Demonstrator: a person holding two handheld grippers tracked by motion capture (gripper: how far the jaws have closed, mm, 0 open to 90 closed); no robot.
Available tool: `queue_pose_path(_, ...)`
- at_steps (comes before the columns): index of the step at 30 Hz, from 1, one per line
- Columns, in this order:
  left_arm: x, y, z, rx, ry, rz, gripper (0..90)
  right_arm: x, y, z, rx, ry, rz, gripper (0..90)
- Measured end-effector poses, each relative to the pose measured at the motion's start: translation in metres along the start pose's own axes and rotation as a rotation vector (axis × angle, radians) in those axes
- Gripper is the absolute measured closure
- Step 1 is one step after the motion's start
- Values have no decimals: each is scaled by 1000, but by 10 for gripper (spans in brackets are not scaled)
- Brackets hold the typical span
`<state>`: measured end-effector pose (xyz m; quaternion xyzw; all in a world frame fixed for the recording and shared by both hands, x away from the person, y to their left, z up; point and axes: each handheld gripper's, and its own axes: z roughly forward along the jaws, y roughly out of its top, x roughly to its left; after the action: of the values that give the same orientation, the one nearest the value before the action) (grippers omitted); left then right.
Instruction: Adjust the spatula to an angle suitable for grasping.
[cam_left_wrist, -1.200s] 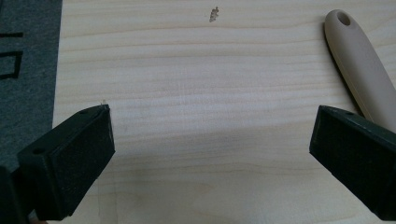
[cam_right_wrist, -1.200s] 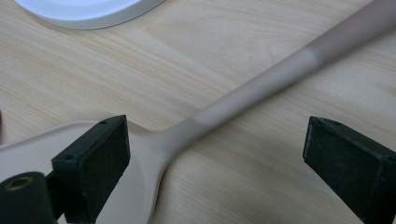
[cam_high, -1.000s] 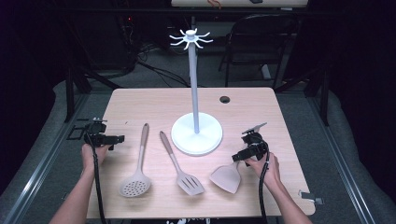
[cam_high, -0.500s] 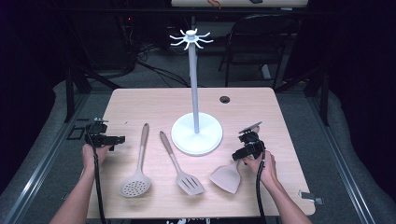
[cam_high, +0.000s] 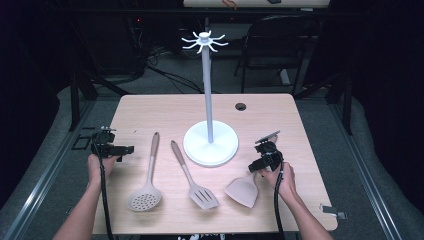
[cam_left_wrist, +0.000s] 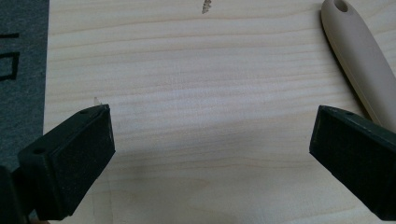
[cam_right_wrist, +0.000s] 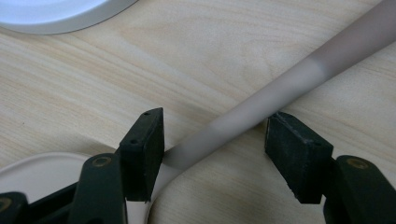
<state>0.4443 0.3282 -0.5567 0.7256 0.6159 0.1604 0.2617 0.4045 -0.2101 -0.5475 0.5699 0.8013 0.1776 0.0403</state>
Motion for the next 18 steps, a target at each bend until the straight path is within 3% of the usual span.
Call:
queue_pose_path(8,0,0,0,0,-3,-1,1,-3,1,-1,14,10,-21,418)
queue_pose_path(14,1,-1,-1,4,-6,0,1,-6,3,-6,75,-3,-109,486)
queue_pose_path(15,1,-1,-1,4,-6,0,1,-5,1,-4,47,5,-90,498)
queue_pose_path(18,1,-1,-1,6,-8,1,1,-8,2,-8,79,-4,-112,545)
